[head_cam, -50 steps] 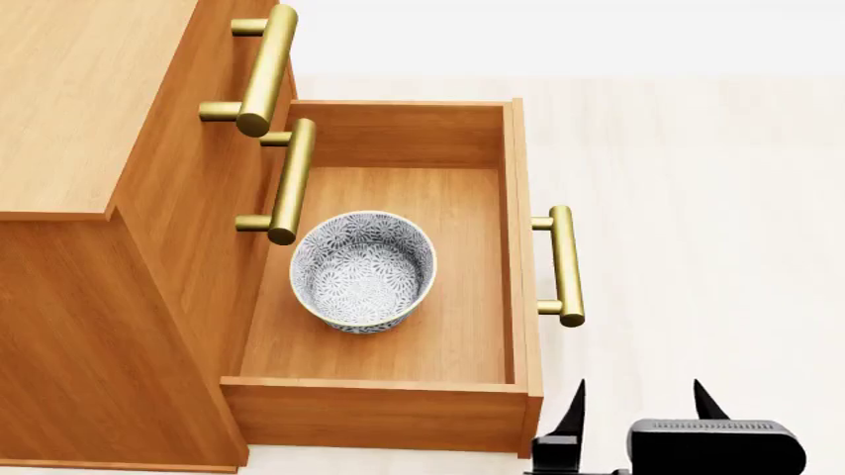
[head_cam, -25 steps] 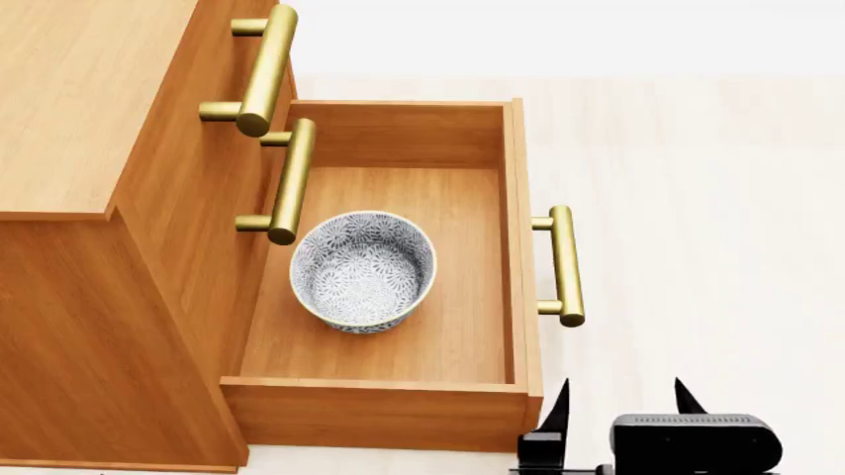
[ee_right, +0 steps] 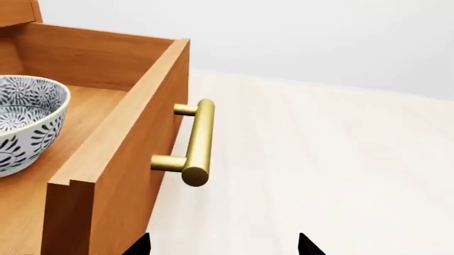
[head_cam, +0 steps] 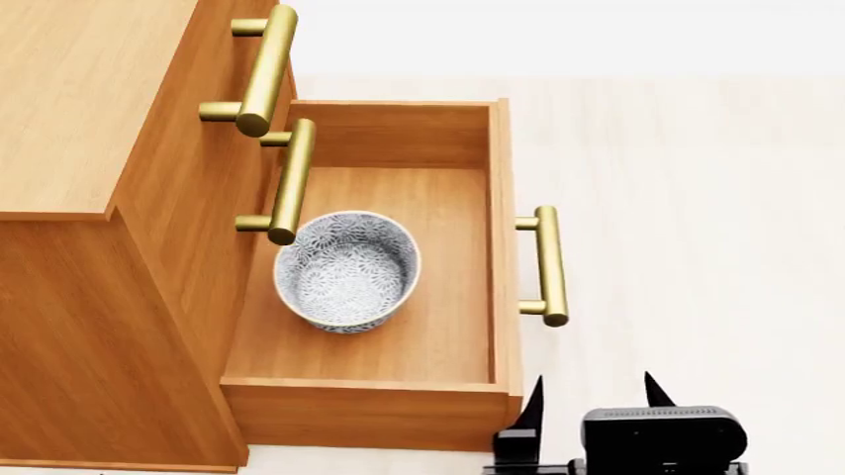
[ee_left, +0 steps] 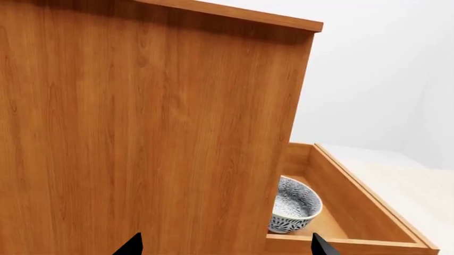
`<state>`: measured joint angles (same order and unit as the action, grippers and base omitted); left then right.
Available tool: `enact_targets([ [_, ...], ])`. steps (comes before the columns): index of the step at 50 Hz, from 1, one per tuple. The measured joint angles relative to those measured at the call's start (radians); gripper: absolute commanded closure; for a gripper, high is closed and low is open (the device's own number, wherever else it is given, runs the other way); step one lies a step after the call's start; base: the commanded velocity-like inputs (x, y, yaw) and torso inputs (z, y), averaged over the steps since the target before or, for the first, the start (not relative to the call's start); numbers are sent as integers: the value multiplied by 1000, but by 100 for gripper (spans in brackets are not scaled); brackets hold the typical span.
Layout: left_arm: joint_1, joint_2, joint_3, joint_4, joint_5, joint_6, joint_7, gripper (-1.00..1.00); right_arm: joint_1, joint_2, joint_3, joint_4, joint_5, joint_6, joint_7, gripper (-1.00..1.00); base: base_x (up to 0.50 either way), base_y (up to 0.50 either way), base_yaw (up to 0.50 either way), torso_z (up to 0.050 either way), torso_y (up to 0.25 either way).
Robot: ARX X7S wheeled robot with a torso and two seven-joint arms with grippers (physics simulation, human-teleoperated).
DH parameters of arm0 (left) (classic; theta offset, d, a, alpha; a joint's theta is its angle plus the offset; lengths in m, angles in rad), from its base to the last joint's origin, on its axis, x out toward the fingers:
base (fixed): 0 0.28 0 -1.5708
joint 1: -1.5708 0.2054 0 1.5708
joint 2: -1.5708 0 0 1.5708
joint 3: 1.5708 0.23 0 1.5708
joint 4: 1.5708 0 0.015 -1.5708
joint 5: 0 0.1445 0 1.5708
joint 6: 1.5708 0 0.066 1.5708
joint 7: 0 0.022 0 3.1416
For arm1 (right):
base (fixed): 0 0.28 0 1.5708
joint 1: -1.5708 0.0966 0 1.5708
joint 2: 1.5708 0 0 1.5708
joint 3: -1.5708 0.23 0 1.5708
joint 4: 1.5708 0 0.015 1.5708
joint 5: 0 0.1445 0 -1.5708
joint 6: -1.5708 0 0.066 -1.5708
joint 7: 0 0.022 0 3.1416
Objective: Put the bowl in the bottom drawer of the cabinet and close it.
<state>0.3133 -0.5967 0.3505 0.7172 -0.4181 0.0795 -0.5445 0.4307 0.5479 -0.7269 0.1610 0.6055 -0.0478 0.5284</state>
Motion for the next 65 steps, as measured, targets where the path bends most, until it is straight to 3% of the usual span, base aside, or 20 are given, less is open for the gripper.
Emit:
enact_targets([
  [38, 0, -3, 7, -5, 1, 9, -1, -100, 1, -54, -55, -49, -8, 12, -23, -100, 0, 0, 0, 0, 0],
  [65, 0, -10, 6, 0, -5, 10, -6, -100, 66, -156, -95, 31, -23, 22, -78, -100, 0, 0, 0, 0, 0],
])
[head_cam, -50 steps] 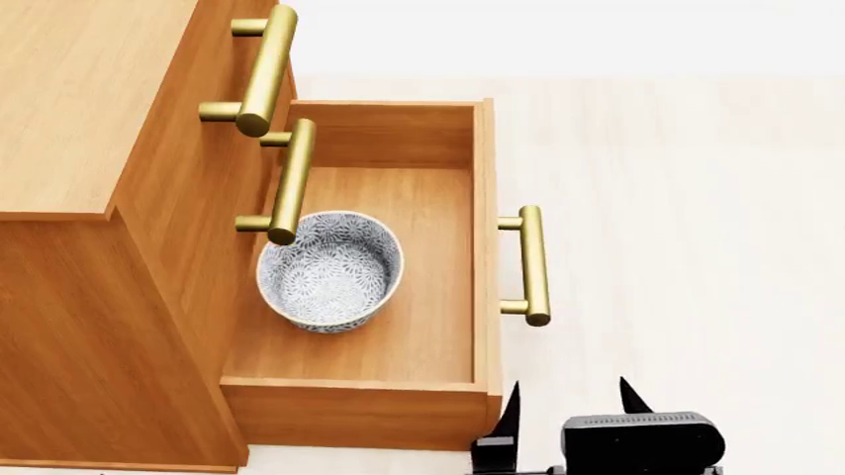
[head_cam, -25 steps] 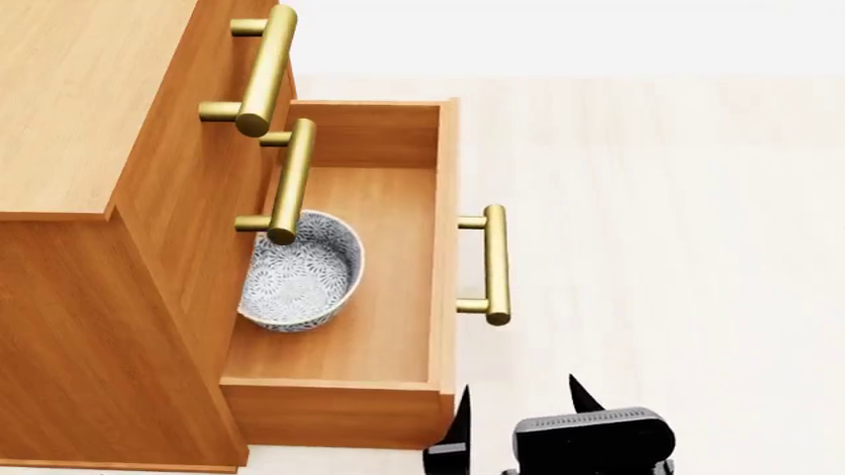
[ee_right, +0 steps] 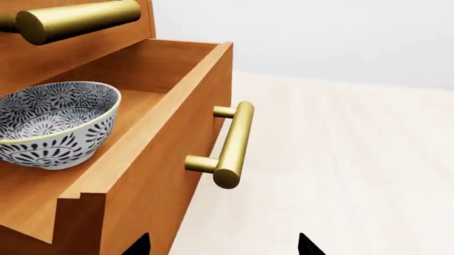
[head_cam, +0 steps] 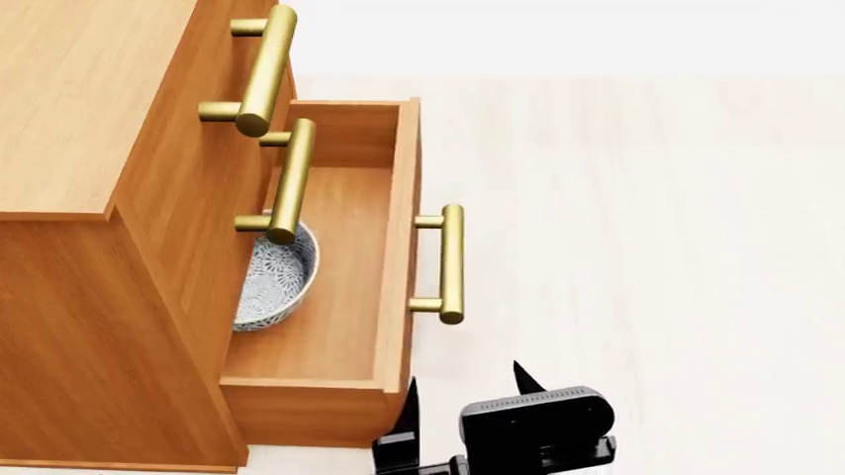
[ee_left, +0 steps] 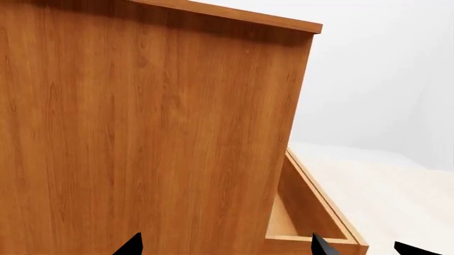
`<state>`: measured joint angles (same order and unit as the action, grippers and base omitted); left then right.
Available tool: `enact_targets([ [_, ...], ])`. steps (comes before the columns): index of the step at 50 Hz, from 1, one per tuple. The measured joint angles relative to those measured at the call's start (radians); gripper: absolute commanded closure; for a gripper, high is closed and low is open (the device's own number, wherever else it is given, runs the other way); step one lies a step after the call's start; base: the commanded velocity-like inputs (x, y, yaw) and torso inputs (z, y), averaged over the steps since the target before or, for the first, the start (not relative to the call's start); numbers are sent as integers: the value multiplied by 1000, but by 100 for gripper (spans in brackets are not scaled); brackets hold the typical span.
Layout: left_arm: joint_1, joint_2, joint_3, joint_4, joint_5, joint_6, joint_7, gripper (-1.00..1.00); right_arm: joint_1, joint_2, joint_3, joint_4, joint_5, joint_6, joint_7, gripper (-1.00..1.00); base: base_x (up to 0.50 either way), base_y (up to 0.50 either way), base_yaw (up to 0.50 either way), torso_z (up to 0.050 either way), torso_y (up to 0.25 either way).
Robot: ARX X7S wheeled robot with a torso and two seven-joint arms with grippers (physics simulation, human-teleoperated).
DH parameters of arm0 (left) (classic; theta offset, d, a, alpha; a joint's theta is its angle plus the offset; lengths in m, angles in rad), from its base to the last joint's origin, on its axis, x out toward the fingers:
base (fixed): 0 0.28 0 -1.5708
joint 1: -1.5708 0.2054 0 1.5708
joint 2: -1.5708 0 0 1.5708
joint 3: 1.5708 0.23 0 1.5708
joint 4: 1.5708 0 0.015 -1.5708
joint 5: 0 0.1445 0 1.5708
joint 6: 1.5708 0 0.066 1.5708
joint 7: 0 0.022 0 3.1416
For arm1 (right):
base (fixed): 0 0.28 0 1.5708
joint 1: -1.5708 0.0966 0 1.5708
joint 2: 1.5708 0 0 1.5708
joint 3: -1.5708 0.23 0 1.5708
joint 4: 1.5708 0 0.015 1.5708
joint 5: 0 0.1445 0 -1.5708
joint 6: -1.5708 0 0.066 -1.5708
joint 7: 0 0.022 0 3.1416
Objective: Put the bowl in the bottom drawer of the cabinet and close it.
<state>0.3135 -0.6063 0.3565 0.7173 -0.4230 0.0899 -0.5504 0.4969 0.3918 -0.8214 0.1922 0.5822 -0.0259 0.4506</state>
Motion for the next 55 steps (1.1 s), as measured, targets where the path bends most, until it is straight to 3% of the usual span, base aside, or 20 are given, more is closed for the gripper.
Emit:
enact_targets([
  [55, -1, -9, 2, 1, -4, 11, -5, -100, 58, -168, -47, 131, 3, -27, -84, -100, 0, 0, 0, 0, 0],
])
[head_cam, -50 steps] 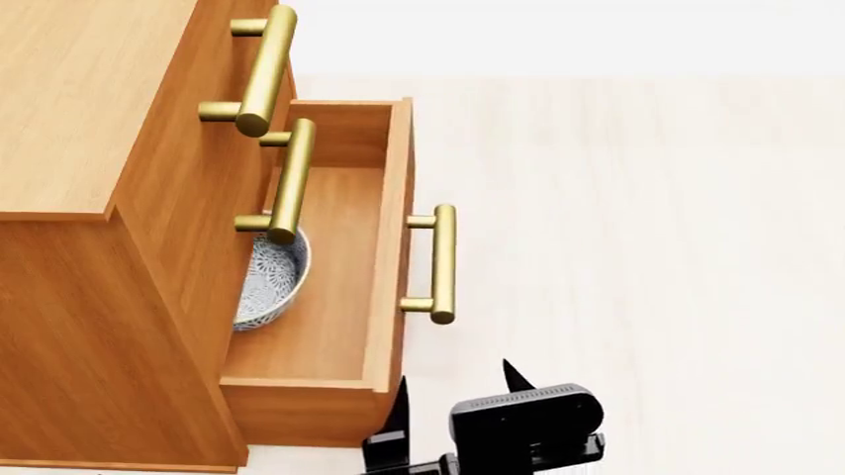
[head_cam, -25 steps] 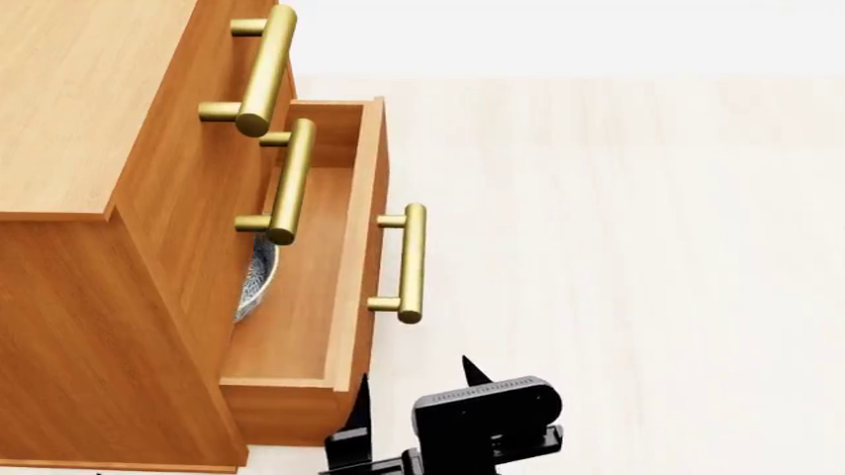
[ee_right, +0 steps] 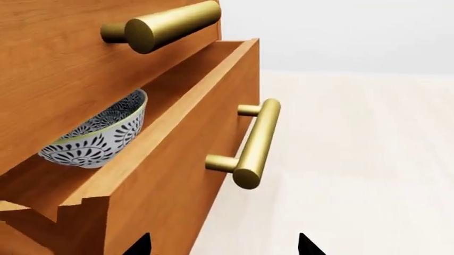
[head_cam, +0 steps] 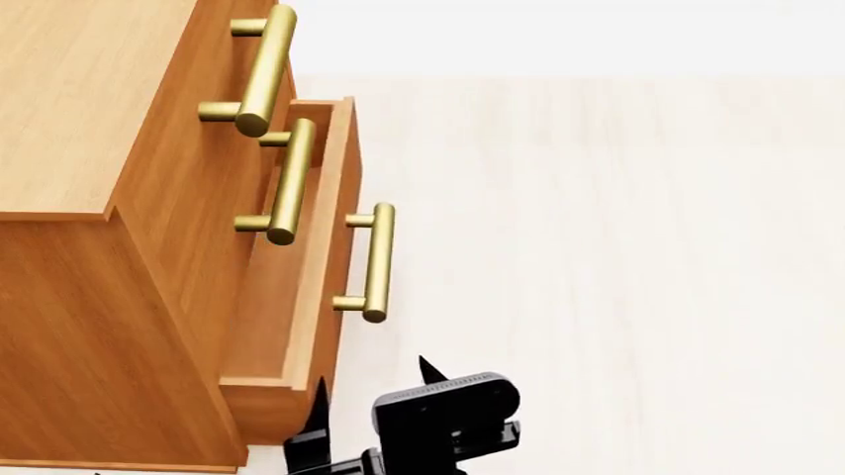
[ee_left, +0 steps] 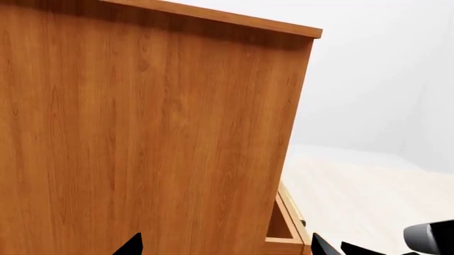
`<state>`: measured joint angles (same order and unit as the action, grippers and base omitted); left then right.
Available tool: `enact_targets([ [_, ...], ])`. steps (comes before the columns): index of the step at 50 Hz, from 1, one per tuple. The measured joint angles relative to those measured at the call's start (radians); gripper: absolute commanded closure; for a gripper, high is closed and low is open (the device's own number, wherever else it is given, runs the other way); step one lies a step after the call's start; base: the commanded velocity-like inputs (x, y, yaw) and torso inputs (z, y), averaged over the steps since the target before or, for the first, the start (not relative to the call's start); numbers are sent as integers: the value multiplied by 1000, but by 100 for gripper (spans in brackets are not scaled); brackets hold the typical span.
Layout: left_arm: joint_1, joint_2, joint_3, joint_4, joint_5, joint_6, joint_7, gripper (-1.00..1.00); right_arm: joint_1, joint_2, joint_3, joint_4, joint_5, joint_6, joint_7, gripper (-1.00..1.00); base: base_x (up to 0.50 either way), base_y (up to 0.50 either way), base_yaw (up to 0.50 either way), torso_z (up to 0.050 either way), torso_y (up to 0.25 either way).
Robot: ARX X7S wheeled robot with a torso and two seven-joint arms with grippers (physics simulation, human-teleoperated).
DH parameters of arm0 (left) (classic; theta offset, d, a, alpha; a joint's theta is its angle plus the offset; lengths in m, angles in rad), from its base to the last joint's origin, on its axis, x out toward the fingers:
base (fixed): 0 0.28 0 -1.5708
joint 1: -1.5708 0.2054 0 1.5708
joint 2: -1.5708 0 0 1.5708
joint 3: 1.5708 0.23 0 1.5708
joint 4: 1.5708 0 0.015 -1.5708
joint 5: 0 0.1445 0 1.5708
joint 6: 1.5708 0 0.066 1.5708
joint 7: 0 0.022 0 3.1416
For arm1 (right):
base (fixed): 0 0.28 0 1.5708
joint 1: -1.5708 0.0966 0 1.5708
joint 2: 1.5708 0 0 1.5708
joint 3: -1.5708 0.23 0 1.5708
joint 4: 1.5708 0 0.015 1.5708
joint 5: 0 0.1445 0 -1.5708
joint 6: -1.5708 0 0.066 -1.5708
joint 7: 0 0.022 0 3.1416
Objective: Put the bowl in the bottom drawer of the cabinet and close it.
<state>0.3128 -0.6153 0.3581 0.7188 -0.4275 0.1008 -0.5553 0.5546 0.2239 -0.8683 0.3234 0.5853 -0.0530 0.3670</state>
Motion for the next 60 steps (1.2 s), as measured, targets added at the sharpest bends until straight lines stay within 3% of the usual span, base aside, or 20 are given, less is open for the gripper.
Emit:
enact_targets([
  [60, -6, -3, 12, -7, 0, 2, -4, -100, 83, -106, -88, 73, -2, 55, -70, -100, 0, 0, 0, 0, 0],
])
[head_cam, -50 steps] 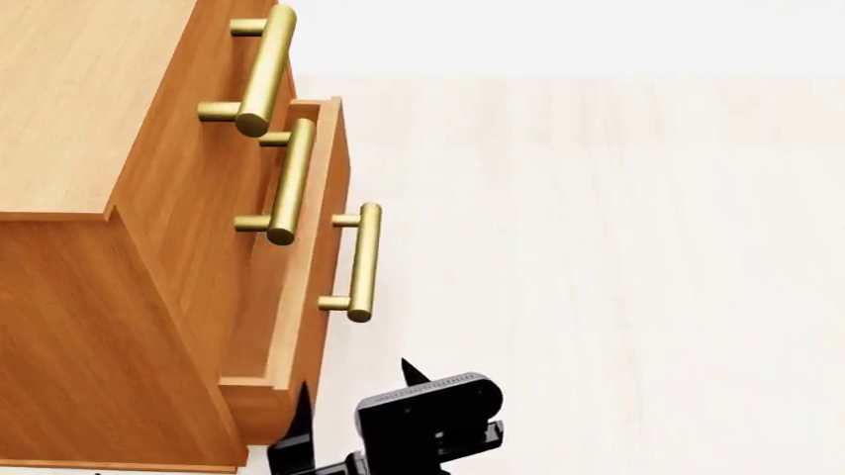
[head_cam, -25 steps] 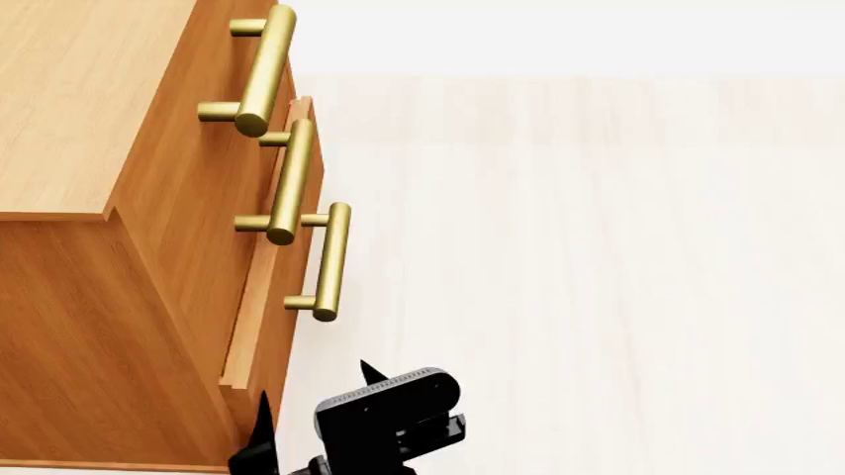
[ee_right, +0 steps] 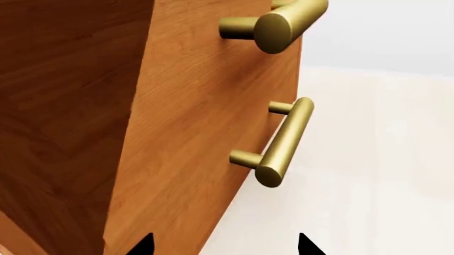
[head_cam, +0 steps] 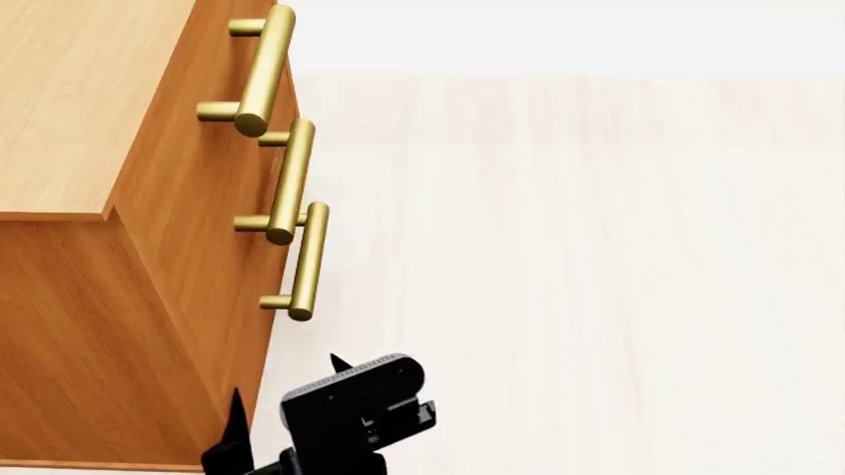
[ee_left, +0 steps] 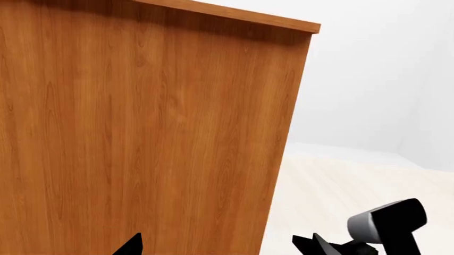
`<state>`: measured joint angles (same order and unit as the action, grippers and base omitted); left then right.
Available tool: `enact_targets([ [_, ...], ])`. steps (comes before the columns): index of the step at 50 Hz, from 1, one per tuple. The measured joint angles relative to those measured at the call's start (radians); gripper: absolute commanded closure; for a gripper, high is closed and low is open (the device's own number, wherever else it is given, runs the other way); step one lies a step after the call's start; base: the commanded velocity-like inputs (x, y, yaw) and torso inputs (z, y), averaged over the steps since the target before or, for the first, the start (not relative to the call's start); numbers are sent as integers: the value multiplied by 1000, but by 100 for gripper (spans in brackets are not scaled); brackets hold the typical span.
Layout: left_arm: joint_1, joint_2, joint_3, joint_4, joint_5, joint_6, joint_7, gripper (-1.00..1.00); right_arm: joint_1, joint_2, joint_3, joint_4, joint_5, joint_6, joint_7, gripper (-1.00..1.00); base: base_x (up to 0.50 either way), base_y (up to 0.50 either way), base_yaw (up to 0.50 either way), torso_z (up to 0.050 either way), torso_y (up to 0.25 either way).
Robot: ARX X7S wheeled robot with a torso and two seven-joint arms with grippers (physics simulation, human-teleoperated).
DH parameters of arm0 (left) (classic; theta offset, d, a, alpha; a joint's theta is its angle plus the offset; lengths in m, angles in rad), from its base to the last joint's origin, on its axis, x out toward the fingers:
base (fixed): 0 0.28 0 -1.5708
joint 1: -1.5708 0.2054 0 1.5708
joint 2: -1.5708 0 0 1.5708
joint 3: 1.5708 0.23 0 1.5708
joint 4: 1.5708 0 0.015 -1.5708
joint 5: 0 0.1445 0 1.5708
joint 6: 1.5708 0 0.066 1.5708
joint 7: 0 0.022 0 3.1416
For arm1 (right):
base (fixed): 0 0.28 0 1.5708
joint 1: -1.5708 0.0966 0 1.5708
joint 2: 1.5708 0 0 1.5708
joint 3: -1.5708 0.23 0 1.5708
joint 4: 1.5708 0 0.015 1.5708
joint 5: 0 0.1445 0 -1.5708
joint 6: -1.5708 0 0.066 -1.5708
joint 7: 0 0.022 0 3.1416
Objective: Put the bowl in the bottom drawer of the cabinet and close it.
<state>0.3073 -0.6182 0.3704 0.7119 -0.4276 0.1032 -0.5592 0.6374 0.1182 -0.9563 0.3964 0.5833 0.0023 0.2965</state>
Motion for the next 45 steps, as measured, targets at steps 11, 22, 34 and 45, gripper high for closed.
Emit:
enact_targets([
  [11, -1, -2, 0, 2, -2, -1, -2, -100, 11, -1, -9, -2, 6, 15, 10, -100, 4, 4, 5, 0, 0],
  [22, 1, -5, 0, 1, -3, 2, -3, -100, 19, 14, -7, -39, 28, 31, 20, -100, 0, 1, 1, 0, 0],
  [34, 0, -5, 1, 0, -2, 3, -6, -100, 12, 94, 16, -214, 45, 66, 84, -100, 0, 0, 0, 0, 0],
  [45, 0, -6, 3, 1, 2, 3, -7, -100, -17, 204, 36, -423, 42, 115, 192, -100, 0, 0, 0, 0, 0],
])
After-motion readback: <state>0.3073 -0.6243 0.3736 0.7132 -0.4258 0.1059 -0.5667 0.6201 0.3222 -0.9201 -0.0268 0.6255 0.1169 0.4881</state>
